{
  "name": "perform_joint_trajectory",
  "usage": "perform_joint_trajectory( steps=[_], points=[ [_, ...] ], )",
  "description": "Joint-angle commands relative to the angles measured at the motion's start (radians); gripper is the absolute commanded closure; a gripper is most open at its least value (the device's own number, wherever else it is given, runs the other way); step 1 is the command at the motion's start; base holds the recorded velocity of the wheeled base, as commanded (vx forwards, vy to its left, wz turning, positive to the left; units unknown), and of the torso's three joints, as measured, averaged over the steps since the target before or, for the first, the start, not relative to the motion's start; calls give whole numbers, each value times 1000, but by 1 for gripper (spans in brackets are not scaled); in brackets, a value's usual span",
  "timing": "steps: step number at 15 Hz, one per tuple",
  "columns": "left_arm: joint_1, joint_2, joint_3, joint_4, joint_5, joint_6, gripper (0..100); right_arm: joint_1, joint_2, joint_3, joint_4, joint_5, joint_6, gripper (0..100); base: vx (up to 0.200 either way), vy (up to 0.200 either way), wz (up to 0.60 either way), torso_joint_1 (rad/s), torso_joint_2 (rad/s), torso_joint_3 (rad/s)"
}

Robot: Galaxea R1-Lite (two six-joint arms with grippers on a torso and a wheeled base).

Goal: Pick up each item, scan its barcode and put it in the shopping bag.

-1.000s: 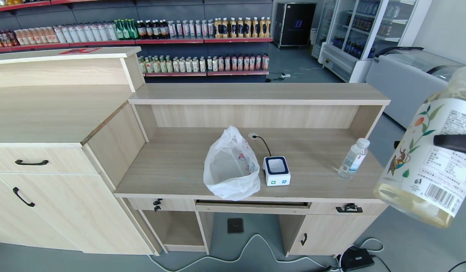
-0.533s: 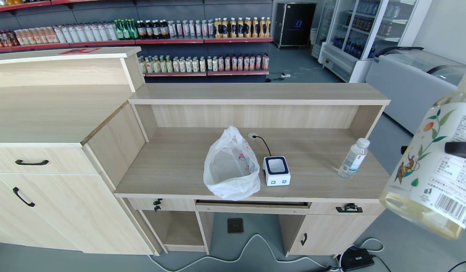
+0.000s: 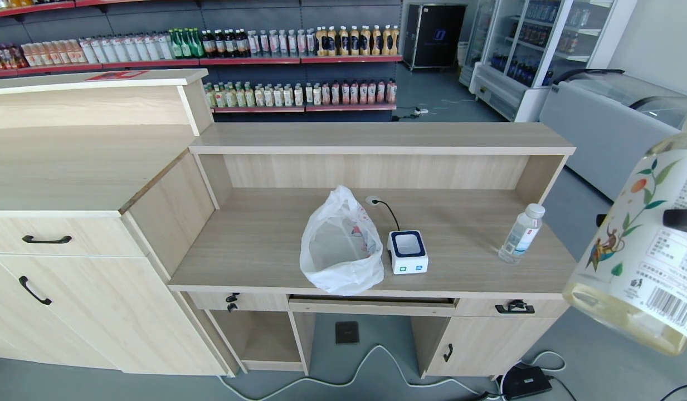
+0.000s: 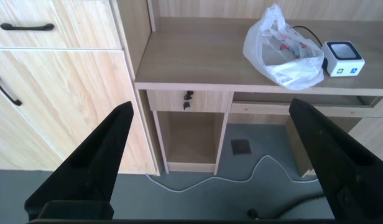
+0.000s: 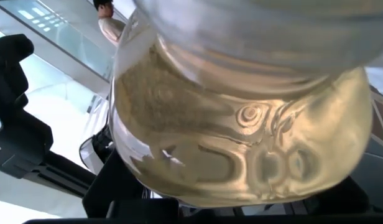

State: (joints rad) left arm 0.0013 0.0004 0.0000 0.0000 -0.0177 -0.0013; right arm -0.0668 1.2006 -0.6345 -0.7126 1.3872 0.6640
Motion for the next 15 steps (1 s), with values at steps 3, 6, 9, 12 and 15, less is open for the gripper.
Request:
perform_joint_trajectory(
  steps=[3, 6, 9, 12, 15],
  points=[
    [0, 0, 0, 0, -1, 0, 0, -5, 7, 4, -2, -2, -3, 100, 0, 0, 0, 0, 0, 0],
    [0, 1, 0, 0, -1, 0, 0, -41, 50, 4, -5, -19, -70, 100, 0, 0, 0, 0, 0, 0],
    [0, 1, 0, 0, 1, 0, 0, -79, 134, 47, 1, -168, -316, 100, 0, 0, 0, 0, 0, 0],
    [0, 1, 0, 0, -1, 0, 0, -74, 238, 85, 2, -447, -567, 100, 0, 0, 0, 0, 0, 0],
    [0, 0, 0, 0, -1, 0, 0, -108, 355, 73, -21, -631, -788, 100, 0, 0, 0, 0, 0, 0]
  ],
)
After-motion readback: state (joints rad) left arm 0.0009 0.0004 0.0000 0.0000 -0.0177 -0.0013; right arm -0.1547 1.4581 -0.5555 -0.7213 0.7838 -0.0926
